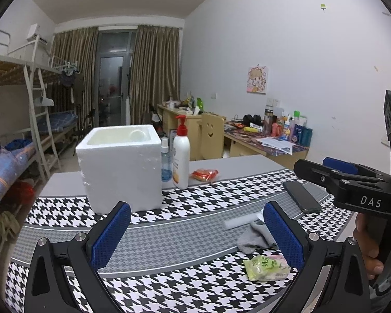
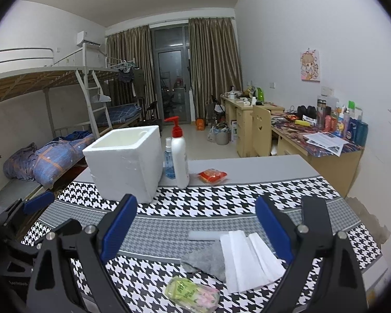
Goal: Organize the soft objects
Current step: 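Move both tools toward the snack bag and white towel on the table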
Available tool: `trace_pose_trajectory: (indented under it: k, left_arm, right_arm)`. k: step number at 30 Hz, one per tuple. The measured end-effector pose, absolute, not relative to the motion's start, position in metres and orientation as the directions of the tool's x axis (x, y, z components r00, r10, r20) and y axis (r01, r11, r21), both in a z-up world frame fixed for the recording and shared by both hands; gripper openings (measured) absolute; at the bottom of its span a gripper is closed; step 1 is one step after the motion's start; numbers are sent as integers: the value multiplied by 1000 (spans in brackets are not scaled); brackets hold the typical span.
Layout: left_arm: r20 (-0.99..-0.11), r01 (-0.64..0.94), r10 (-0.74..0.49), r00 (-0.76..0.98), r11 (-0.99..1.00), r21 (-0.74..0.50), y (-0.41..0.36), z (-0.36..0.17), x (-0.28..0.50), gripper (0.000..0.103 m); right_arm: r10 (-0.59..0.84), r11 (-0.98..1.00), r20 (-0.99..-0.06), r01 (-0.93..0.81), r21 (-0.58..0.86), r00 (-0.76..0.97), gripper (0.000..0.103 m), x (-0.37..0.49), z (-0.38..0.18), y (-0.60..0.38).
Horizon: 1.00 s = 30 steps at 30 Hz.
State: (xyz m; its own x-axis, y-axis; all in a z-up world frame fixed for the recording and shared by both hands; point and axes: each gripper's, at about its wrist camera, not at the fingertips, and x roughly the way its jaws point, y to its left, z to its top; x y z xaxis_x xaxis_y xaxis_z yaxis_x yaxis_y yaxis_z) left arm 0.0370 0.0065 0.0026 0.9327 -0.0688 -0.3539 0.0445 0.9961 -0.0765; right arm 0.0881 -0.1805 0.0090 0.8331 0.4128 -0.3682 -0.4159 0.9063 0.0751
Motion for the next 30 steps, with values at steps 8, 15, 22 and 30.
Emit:
trace_pose_trajectory:
  k: [8,15,22,30]
  left_arm:
    - [-370,74,-96,924,995,-71,-6,-6,44,102]
    - [-407,108,-135,904,990,-89,-14,-18,53,102]
    - [-444,128,-153,883,988,-86,-25,-32,62,102]
    - [-478,155,-174,861,985,-79,-36,-43,71,102]
  right_arm:
    - [392,917,-384,-391,84,836,95,92,0,-194]
    - [370,926,-407,-365,95,835,95,95,-12,-204]
    - [342,938,-429,-332,101,836,95,99,-23,-216]
    - [313,948,-444,-303,96,840,95,102,-35,-223]
